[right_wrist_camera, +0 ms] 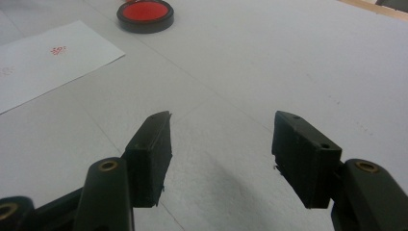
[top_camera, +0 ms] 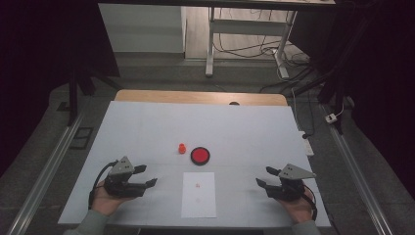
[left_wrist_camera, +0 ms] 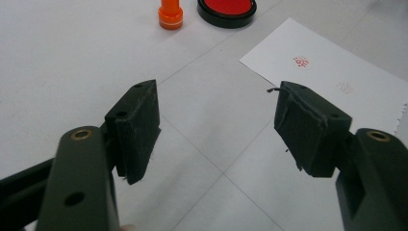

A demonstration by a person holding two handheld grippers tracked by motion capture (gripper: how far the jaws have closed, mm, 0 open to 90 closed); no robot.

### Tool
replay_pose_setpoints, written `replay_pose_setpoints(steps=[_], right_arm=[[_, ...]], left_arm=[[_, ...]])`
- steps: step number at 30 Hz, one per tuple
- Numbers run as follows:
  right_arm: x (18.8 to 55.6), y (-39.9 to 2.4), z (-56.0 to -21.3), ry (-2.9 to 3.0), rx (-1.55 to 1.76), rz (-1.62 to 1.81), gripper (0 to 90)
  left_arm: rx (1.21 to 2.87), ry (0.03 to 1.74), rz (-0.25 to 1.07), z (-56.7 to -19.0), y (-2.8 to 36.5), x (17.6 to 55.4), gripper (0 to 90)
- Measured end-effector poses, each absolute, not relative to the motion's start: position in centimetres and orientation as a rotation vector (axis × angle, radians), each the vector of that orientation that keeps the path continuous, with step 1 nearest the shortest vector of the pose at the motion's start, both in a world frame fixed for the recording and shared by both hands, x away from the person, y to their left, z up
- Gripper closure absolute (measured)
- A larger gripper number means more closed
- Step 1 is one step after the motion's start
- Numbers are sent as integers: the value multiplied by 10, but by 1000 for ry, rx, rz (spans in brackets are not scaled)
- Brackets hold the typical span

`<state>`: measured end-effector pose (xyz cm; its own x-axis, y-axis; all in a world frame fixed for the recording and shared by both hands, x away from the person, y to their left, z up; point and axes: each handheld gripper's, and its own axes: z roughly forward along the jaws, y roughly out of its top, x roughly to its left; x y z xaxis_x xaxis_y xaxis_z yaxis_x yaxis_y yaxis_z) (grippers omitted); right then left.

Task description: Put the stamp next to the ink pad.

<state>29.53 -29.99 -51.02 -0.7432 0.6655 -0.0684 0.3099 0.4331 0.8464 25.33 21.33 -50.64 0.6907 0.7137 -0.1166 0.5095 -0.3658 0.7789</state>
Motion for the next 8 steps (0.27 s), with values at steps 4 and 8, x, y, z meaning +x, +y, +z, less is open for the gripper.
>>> replay_pose_setpoints(steps=[4,8], right_arm=[[295,-301,-509,2299,823,1217,382],[294,-300,-509,2298,806,1228,383]], left_arm=[[2053,929,308,-506,212,254,331],[2060,927,316,-506,211,255,331]])
